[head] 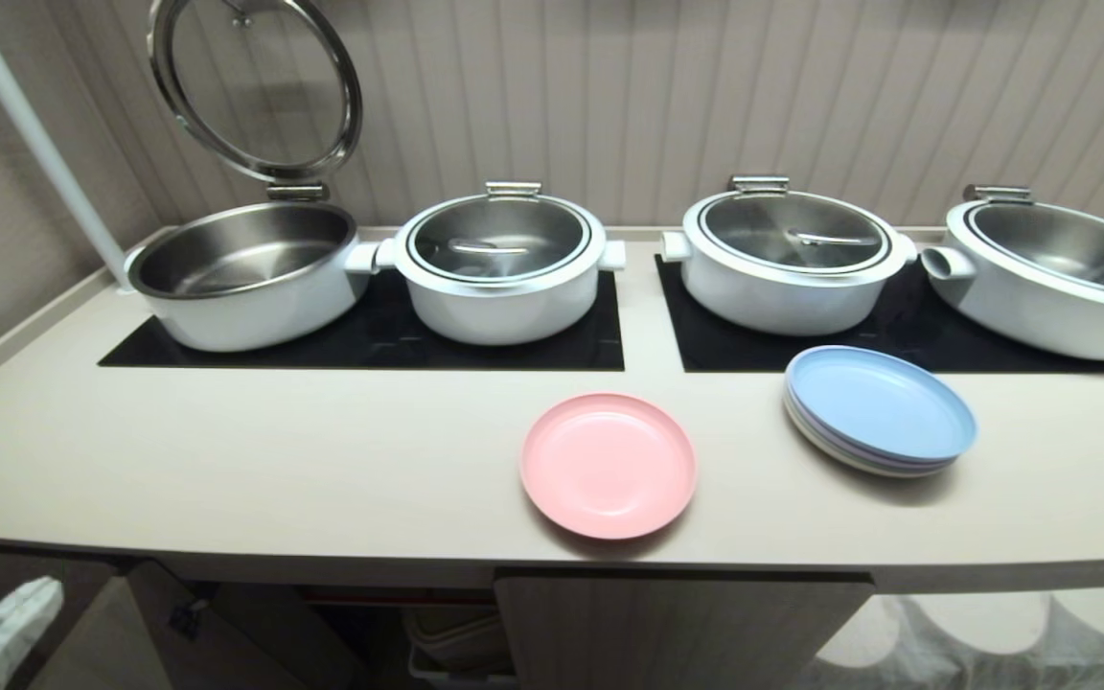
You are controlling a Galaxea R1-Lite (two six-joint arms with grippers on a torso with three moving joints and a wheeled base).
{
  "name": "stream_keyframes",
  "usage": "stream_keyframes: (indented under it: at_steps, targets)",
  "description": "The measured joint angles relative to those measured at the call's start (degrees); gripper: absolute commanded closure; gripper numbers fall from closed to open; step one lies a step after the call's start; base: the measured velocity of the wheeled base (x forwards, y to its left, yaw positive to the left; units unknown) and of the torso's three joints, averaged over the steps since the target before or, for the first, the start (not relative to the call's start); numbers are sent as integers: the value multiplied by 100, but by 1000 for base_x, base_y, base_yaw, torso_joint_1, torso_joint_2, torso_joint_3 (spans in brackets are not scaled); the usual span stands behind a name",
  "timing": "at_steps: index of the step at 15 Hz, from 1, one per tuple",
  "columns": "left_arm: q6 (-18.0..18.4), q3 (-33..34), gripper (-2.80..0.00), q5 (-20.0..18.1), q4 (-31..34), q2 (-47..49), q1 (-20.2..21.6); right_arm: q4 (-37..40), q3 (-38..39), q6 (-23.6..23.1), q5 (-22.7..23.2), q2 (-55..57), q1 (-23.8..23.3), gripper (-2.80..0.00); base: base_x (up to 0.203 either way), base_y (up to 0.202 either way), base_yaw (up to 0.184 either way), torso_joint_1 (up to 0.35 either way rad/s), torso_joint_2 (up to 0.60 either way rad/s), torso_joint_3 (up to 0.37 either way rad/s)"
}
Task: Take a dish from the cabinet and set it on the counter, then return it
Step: Pick up the plate from the table
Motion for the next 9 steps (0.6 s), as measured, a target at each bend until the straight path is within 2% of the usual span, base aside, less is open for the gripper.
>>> stream_keyframes:
  at_steps: [6, 9]
  targets:
    - [108, 390, 0, -249, 1500, -2143, 524, 0, 0, 3, -1, 0, -2, 0, 0, 0, 0, 0, 0, 0]
    - [82, 415, 0, -592, 2000, -2859, 594, 0, 0, 3, -1, 0, 0, 0, 0, 0, 0, 0, 0, 0]
